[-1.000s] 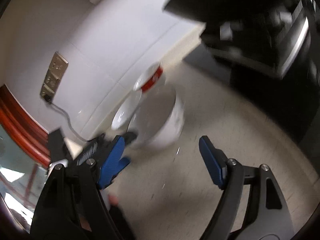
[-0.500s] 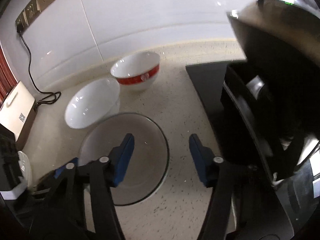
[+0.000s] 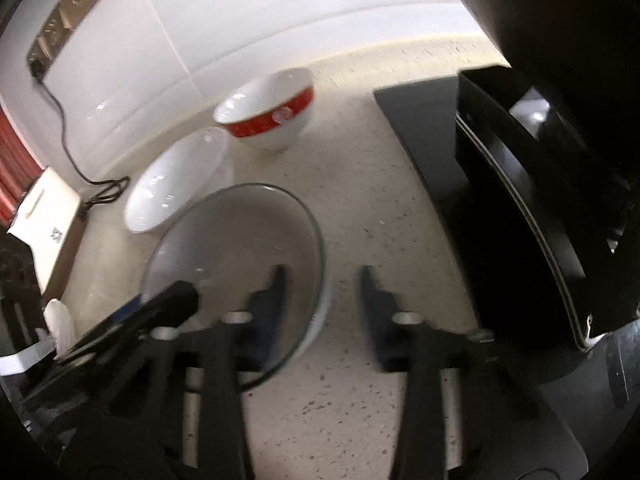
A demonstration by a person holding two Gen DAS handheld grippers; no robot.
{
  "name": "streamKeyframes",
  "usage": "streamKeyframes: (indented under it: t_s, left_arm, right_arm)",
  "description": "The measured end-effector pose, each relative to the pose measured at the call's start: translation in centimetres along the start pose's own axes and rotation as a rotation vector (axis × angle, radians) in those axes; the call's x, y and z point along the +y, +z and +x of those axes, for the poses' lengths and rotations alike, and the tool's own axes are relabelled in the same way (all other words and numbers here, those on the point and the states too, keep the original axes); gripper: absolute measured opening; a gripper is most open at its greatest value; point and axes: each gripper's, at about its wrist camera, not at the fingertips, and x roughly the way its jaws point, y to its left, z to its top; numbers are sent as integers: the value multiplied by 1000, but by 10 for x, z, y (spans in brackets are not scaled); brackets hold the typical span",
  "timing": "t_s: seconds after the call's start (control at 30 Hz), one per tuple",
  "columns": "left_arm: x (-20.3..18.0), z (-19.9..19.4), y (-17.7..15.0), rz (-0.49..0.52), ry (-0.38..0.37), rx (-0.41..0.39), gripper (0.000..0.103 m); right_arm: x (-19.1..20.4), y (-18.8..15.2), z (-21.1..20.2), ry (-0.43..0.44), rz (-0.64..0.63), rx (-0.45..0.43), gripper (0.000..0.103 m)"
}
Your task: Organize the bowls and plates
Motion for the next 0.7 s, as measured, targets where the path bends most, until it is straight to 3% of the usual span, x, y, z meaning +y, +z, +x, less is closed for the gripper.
streamKeyframes:
  t_s: [0.07,0.13,0.17,0.23,0.5,0.7]
  left_arm:
    - [-4,4,-2,21,-70,30,61]
    - [-12,5,-5,74,-48,40,32]
    - [-16,5,-7,98,-32,45,29]
    - [-20,2,-10,115,16,35,29]
    - [-6,-12,-11,57,63,13,26]
    - [-1,-28,-7,42,144,-61,26]
  right_arm:
    - [3,-3,-1,-7,-23,-5,21]
    - [8,-4,-3,3,-51,-9,18]
    - [10,-4,-1,26,-53,-5,18]
    - [13,-7,-3,54,-60,1,18]
    - [17,-11,5,159,-41,40,17]
    - [29,-14,6,246,-58,39,17]
